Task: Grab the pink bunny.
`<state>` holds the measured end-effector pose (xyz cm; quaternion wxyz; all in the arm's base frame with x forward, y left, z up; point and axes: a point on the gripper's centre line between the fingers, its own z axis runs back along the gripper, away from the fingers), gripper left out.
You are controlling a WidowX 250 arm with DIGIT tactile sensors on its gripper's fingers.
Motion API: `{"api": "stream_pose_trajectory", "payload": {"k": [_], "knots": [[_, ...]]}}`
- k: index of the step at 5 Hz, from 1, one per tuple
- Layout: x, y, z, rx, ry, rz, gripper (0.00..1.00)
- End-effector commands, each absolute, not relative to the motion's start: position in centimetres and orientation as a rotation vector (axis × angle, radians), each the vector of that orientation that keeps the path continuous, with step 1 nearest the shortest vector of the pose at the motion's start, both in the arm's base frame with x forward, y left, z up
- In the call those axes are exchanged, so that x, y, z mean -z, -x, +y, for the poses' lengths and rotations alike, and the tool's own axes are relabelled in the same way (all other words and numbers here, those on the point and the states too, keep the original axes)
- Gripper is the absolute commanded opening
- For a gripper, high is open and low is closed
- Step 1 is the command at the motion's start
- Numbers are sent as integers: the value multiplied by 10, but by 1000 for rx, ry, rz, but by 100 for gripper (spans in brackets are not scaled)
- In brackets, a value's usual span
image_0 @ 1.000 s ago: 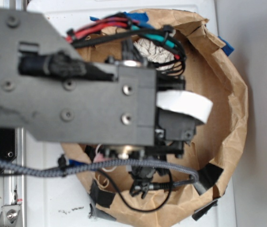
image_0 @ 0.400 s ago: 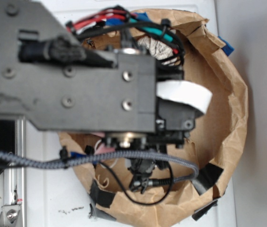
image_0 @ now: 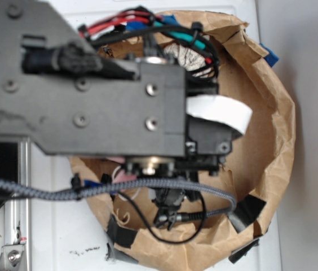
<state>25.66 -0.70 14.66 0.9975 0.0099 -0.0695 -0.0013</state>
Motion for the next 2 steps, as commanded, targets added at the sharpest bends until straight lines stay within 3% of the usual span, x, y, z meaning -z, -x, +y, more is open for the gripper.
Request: {"api": "stream_pose_trajectory", "payload": {"k": [1, 2], "knots": [[-163, -263, -4, -2, -16, -199, 0], [-162, -264, -4, 0, -15, -197, 0]]}}
